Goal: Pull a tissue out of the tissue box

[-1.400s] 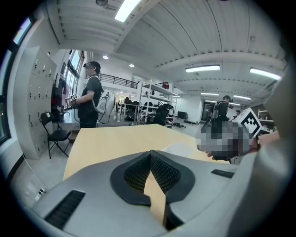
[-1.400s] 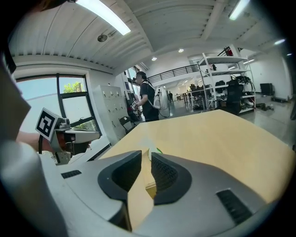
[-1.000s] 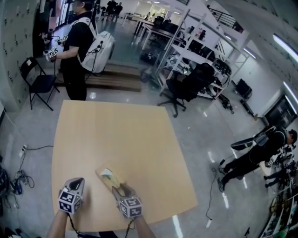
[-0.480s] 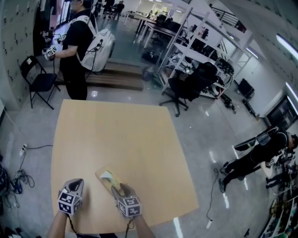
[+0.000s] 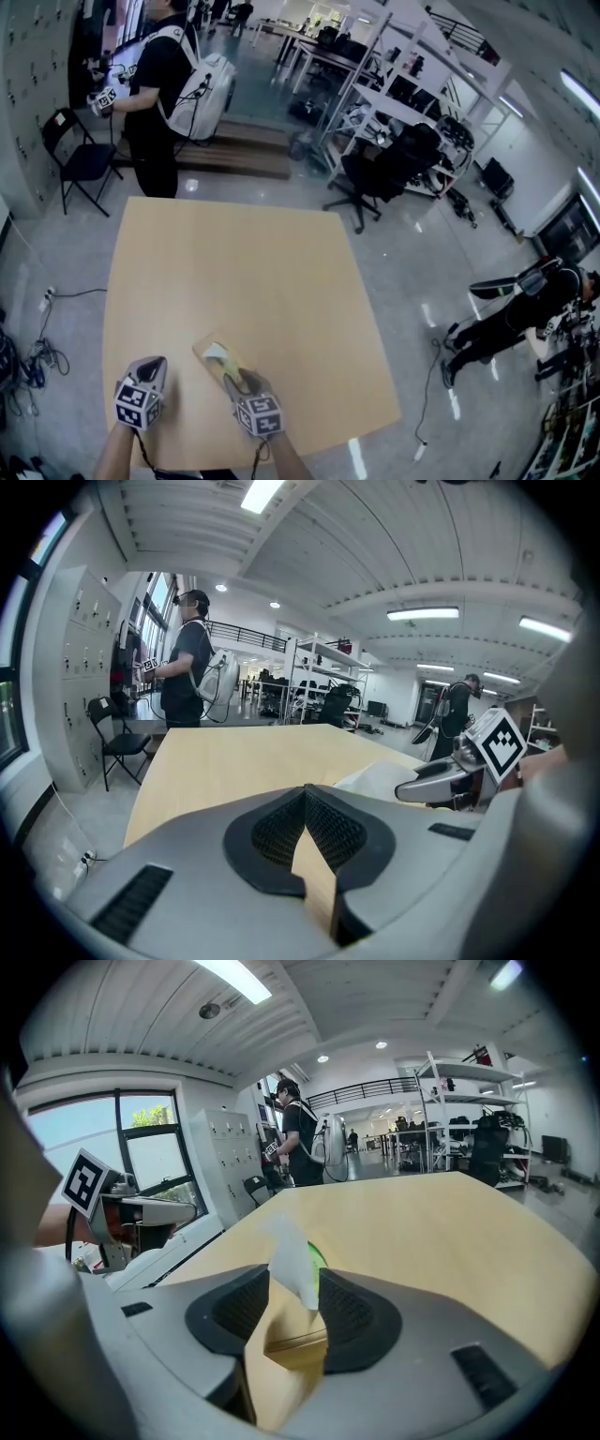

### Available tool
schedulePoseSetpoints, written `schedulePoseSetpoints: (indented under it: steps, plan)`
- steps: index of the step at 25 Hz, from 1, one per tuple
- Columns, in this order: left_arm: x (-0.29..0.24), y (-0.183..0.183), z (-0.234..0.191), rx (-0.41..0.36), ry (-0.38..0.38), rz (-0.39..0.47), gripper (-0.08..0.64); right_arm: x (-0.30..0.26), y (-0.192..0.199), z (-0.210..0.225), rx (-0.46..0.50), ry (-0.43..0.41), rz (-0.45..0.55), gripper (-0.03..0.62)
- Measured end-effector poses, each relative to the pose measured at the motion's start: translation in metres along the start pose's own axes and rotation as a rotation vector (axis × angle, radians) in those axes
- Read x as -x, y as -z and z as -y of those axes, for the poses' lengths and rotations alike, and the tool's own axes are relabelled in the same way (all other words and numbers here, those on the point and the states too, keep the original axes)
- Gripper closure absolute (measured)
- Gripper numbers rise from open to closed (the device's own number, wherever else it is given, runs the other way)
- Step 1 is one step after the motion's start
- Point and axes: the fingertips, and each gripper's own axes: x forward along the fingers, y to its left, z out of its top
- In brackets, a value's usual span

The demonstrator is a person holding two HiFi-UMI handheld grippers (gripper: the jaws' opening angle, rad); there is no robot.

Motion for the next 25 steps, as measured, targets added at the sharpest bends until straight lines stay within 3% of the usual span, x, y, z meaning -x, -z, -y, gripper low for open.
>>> schedulePoseSetpoints:
  steps: [9, 25]
  plan:
    - [0.004, 0.003, -0.005, -0.001, -0.002, -0.012, 0.552, 0.000, -0.002, 0.002, 0.011, 0.061, -0.002, 0.537]
    - [0.007, 0.002, -0.012, 0.015, -0.006, 0.003, 0.552, -0.001, 0.000, 0.000, 0.010, 0.060, -0.016, 0.583]
